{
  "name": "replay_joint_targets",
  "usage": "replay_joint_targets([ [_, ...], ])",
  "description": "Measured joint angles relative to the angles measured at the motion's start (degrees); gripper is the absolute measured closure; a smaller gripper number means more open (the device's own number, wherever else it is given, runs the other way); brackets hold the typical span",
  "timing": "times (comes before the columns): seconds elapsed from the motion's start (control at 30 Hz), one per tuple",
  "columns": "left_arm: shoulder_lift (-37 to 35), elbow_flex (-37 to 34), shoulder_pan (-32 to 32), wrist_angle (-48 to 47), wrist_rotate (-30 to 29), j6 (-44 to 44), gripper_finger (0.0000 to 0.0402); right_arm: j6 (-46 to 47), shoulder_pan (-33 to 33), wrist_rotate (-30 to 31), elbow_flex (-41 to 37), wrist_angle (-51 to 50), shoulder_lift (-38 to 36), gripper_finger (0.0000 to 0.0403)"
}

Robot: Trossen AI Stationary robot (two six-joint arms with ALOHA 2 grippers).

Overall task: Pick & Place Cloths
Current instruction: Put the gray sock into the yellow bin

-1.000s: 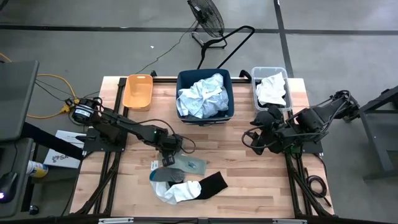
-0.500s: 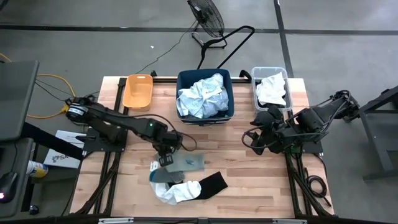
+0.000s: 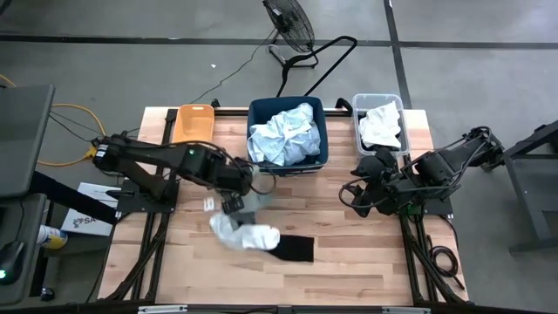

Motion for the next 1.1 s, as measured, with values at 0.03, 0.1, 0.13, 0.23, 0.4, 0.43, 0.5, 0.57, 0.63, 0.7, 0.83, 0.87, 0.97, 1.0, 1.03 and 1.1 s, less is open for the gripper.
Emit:
replay_joint_targets([
  [0.03,0.0,1.4,0.0,-1.6,-0.8,-0.4,0.0399,0.0,0.0,0.0,0.0,0.0,0.0,0.0190],
  [0.1,0.0,4.3,0.0,-4.3,-1.3,-1.2,0.0399,0.0,0.0,0.0,0.0,0.0,0.0,0.0190],
  [0.13,0.0,5.5,0.0,-5.3,-1.5,-1.3,0.0400,0.0,0.0,0.0,0.0,0.0,0.0,0.0190],
  [0.23,0.0,9.0,0.0,-7.2,-1.6,-1.5,0.0400,0.1,0.0,0.0,0.0,0.0,0.0,0.0190],
  [0.4,0.0,12.8,0.0,-7.6,-1.0,0.6,0.0400,0.5,0.0,0.0,0.0,0.0,0.0,0.0190],
  [0.43,0.0,13.1,0.0,-7.4,-0.6,0.7,0.0400,0.7,0.0,0.0,0.0,0.1,0.0,0.0190],
  [0.5,-0.1,13.1,0.0,-7.1,0.8,0.4,0.0400,1.2,0.0,0.0,0.0,0.1,0.0,0.0190],
  [0.57,0.1,13.1,0.0,-7.0,0.9,-1.1,0.0400,1.1,0.0,0.0,0.0,0.1,0.0,0.0190],
  [0.63,0.7,13.1,0.0,-6.7,0.2,-3.3,0.0400,1.0,0.0,0.1,0.0,0.1,0.0,0.0190],
  [0.7,0.8,13.0,0.0,-7.2,-2.2,-6.4,0.0400,1.1,0.0,0.3,0.0,0.1,0.0,0.0190],
  [0.83,-0.3,13.0,0.0,-7.6,-5.1,-9.5,0.0400,1.4,0.0,0.2,0.0,0.2,0.0,0.0190],
  [0.87,-0.5,13.0,0.0,-7.3,-5.3,-10.5,0.0400,1.4,0.0,0.2,0.0,0.2,0.0,0.0190],
  [0.97,-1.2,13.0,0.0,-6.6,-5.2,-12.7,0.0400,1.5,0.0,0.1,0.0,0.2,0.0,0.0190],
  [1.0,-1.4,13.0,0.0,-6.5,-5.0,-13.5,0.0400,1.5,0.0,0.1,0.0,0.2,0.0,0.0190],
  [1.03,-1.6,13.0,0.0,-6.2,-4.9,-14.7,0.0400,1.5,0.0,0.0,0.0,0.2,0.0,0.0190],
  [1.1,-2.3,13.0,0.0,-5.4,-3.8,-16.8,0.0400,1.5,0.0,0.0,0.0,0.2,0.0,0.0190],
])
